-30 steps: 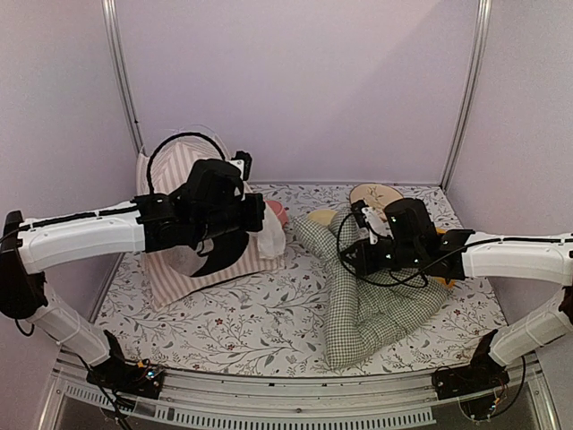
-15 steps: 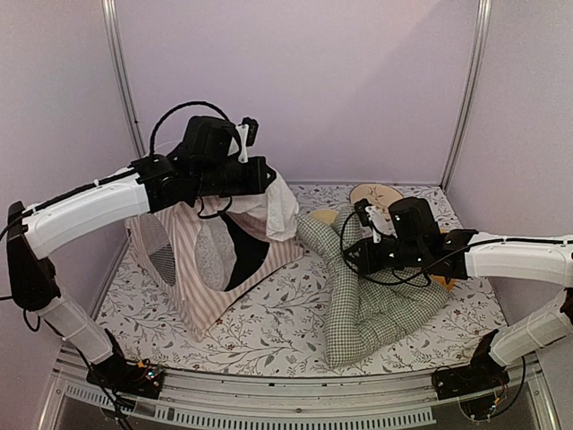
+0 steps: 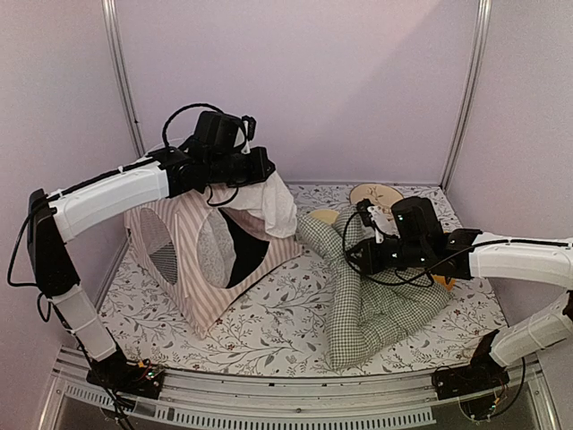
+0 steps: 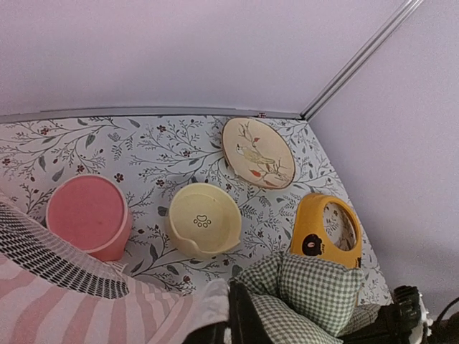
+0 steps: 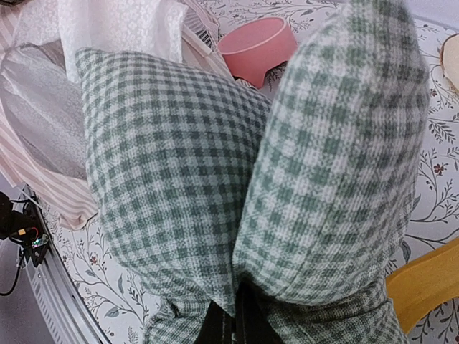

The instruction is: Set up the pet tent

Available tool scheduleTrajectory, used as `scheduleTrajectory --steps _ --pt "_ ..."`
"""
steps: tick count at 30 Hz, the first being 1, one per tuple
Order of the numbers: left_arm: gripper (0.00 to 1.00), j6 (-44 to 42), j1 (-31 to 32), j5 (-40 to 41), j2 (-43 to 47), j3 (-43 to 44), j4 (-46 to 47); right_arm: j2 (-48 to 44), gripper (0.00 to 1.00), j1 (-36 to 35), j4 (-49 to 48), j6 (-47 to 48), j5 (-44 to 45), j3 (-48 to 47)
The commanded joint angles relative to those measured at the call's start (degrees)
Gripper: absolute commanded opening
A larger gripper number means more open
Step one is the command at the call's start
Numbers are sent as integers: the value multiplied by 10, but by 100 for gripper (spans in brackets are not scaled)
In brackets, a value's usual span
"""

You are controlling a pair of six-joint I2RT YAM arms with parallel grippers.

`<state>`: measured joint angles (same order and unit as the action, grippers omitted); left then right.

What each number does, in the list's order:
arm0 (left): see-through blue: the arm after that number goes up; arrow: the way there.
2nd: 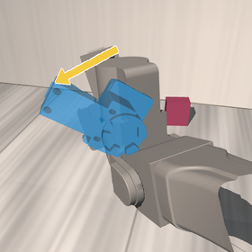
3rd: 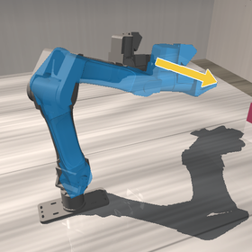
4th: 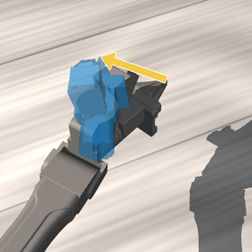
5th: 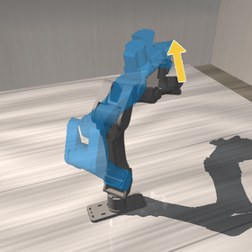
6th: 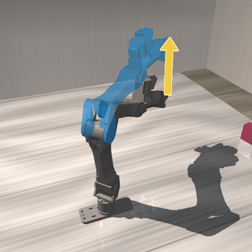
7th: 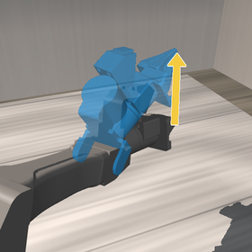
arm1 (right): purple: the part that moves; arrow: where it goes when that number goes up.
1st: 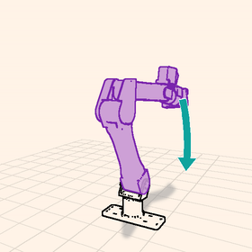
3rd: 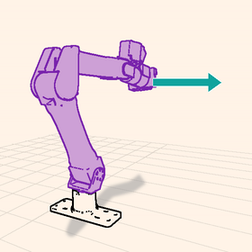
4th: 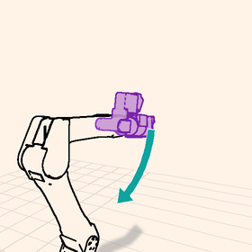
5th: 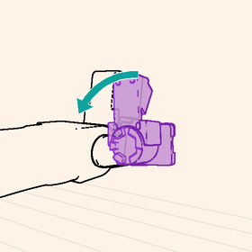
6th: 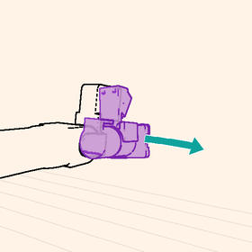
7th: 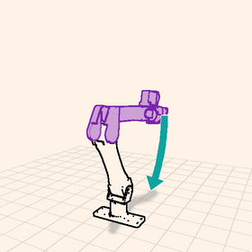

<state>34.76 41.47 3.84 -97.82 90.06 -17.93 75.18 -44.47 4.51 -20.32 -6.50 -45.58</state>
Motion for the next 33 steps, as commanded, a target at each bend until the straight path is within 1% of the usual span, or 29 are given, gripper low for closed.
scheduleTrajectory --steps 1,3,5,8,12,14,16,19,21,23,28,33 --pt "3 4 -23 30 10 17 28 -29 0 2 5 5 -2 -2" --pt "4 0 -33 23 3 26 23 -33 0 -7 5 11 -11 -4" --pt "10 -13 -38 12 -13 37 17 -39 0 -24 2 22 -25 -5" --pt "13 -43 -39 6 -45 64 -17 -55 0 -54 -14 45 -60 1" --pt "24 -76 -36 -19 -83 85 -50 -61 0 -73 -25 65 -90 7" --pt "34 -92 -29 -22 -102 98 -70 -50 0 -74 -19 64 -86 -2" --pt "48 -107 -19 -19 -109 98 -76 -38 0 -74 -10 64 -76 -11" --pt "69 -129 14 8 -96 84 -71 -37 0 -73 -4 56 -58 -19" --pt "78 -141 37 25 -77 70 -60 -41 0 -66 0 54 -44 -21" --pt "84 -147 56 24 -50 48 -43 -42 0 -48 7 49 -48 -24" --pt "86 -121 93 43 -3 -13 -27 -35 0 -25 17 45 -54 -31" --pt "85 -77 114 61 49 -115 5 -18 0 -22 22 49 -54 -45"
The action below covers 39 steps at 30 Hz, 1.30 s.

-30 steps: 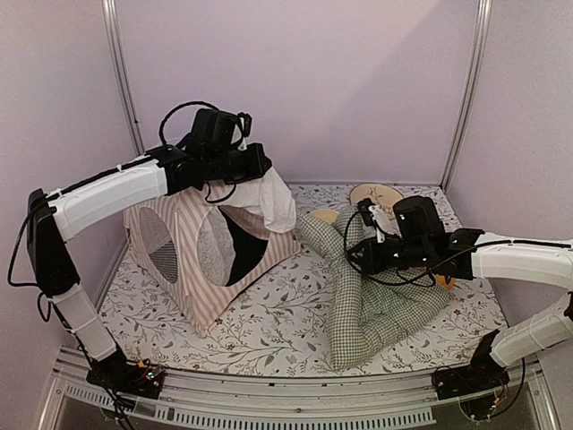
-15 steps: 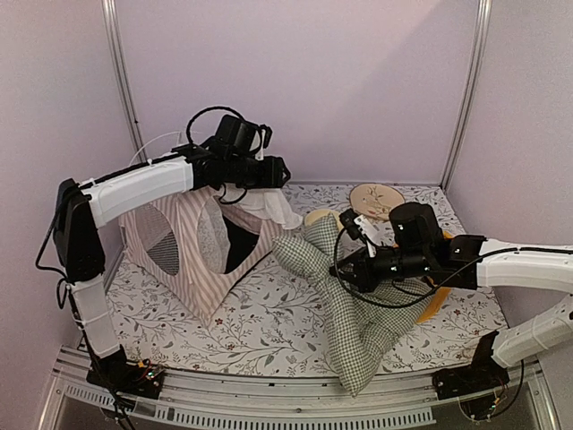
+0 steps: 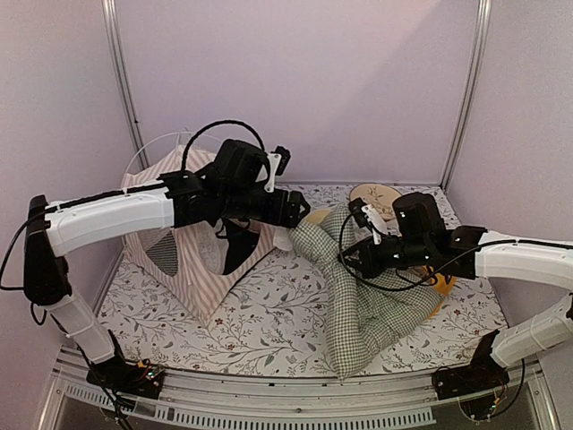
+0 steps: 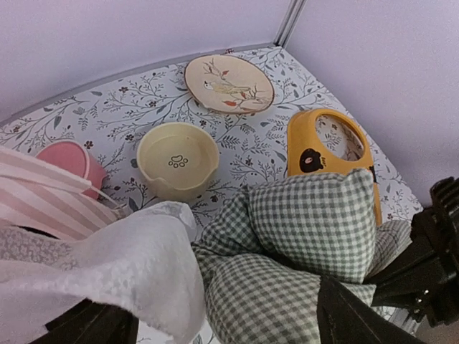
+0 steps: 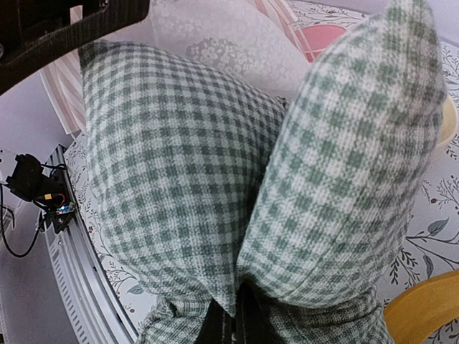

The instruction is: Set up the pet tent

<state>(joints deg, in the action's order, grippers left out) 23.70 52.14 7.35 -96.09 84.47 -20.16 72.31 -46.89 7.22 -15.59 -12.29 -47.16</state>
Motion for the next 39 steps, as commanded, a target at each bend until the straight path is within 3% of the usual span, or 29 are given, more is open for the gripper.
scheduleTrajectory --steps 1,9,19,27,31,39 --pt "84 44 10 26 42 -81 34 15 0 2 -3 2 6 -33" --pt "79 105 28 52 121 -228 70 65 0 9 5 -14 21 -71" --pt "67 254 46 261 115 -288 -64 111 0 10 2 -20 6 -104" --pt "72 316 21 310 156 -351 -100 102 0 11 12 -16 13 -100" --pt "79 296 -12 299 169 -377 -68 100 0 11 11 -14 10 -100" --pt "79 277 -54 331 139 -377 -11 91 0 11 13 -17 7 -101"
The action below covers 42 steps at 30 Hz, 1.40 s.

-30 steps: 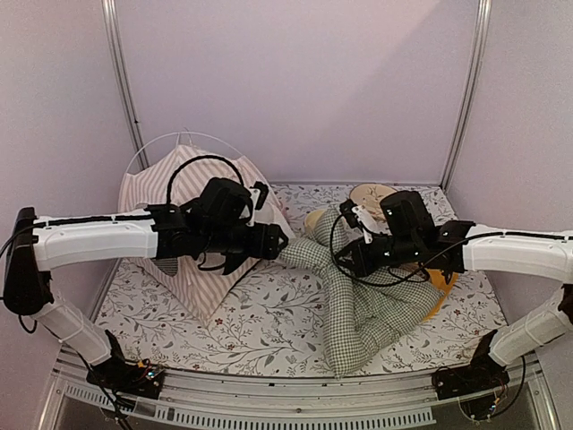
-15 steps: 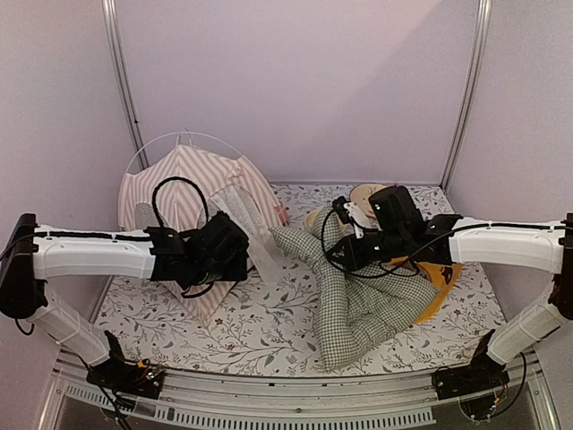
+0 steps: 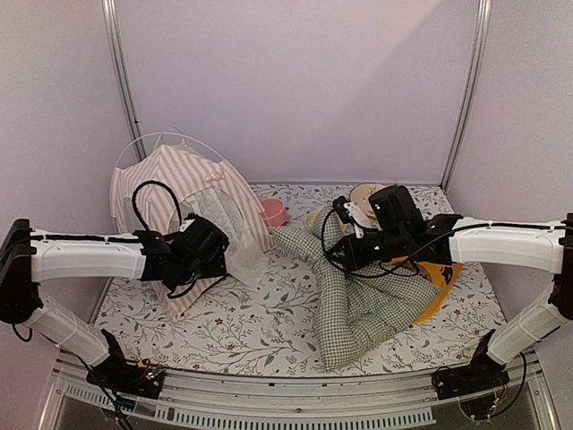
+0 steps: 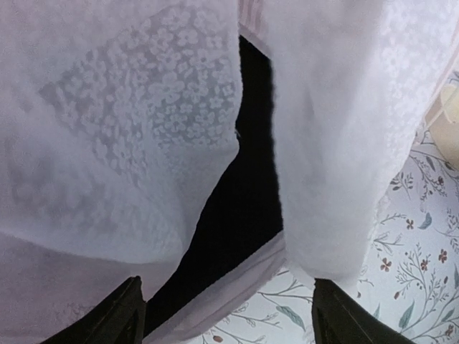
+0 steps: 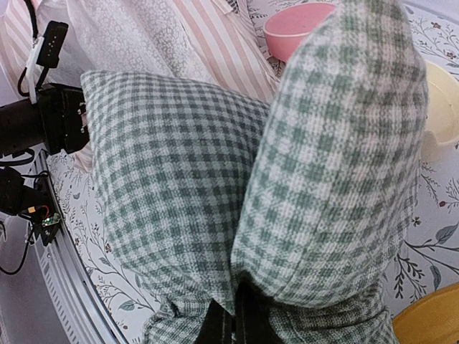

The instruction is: Set up the pet tent

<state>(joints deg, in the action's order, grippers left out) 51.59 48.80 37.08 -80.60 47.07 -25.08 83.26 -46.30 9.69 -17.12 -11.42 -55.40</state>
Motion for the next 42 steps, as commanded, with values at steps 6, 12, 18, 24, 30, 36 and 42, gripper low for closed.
scheduleTrajectory --steps 6,12,18,24,30,36,42 --pt "82 8 -25 86 -78 33 47 -28 0 5 -4 -1 -2 -17" --pt "88 70 -29 143 -151 90 -31 -43 0 4 8 1 5 -15" --pt "87 88 -32 179 -164 101 -59 -54 0 5 18 2 8 -9" --pt "85 130 -31 235 -156 116 -131 -56 0 5 17 3 7 -8" --pt "77 105 -43 243 -149 119 -116 -50 0 5 14 3 2 -12" --pt "43 -4 -74 200 -142 94 -2 -54 0 5 20 3 3 -13" --pt "1 -118 -83 132 -125 79 103 -61 0 5 22 3 6 -7"
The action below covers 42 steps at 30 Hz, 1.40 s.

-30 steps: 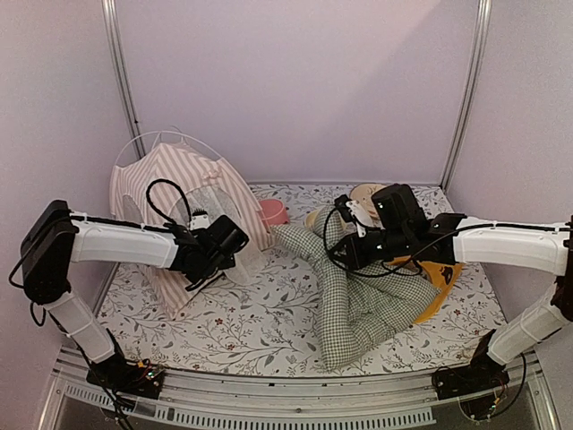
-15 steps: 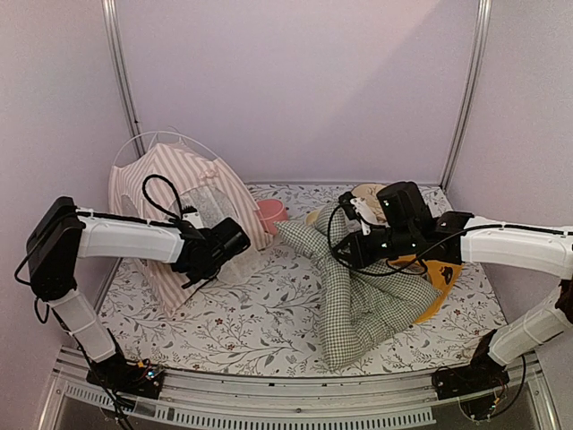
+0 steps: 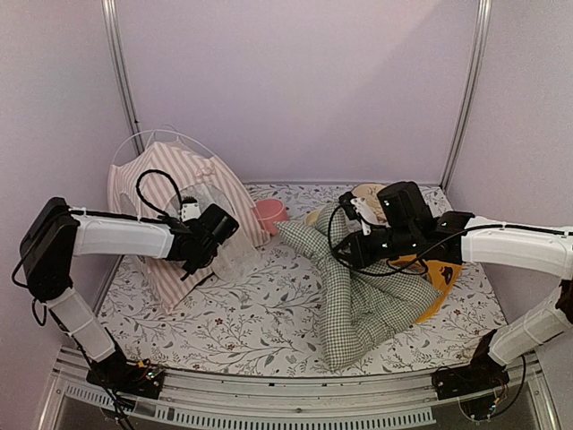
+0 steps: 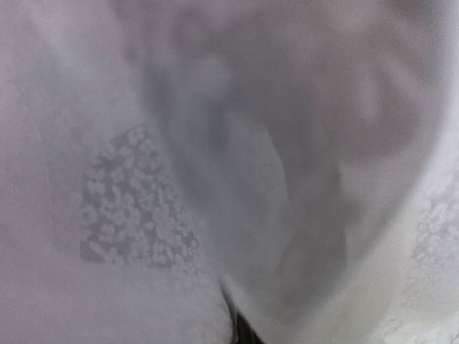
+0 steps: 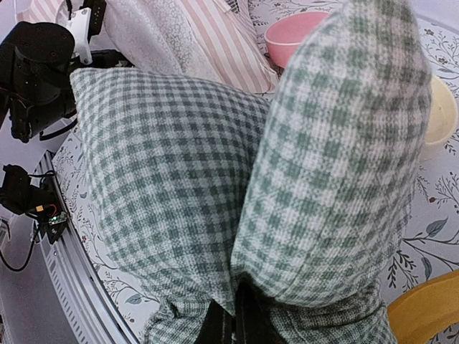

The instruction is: Set up the pet tent

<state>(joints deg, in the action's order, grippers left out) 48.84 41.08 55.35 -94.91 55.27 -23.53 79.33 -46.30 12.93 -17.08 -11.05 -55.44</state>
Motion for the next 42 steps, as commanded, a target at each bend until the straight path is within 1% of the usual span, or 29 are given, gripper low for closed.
scheduleTrajectory --steps 1,6,9,12,17,22,28,35,39,42 --pt "0 -104 -4 -66 21 1 92 -22 0 5 -11 1 2 -5" --pt "0 -175 25 -182 51 24 110 -17 0 4 -17 3 -3 1" --pt "0 -196 46 -251 70 42 101 -12 0 4 -18 4 -4 2" --pt "0 -206 48 -344 94 62 94 -7 0 5 -18 7 -3 2" --pt "0 -231 42 -440 126 108 80 11 0 3 -13 16 2 -3" --pt "0 -232 15 -491 135 159 73 23 0 -11 -18 28 -4 -3" --pt "0 -206 -21 -523 96 210 69 -3 0 -57 -43 53 -21 16" --pt "0 -150 -46 -570 86 219 109 -51 0 -105 -100 72 -113 66" --pt "0 -135 -50 -590 85 219 122 -34 0 -112 -128 67 -181 72" --pt "0 -133 -50 -602 83 220 123 -20 0 -127 -127 72 -195 51"
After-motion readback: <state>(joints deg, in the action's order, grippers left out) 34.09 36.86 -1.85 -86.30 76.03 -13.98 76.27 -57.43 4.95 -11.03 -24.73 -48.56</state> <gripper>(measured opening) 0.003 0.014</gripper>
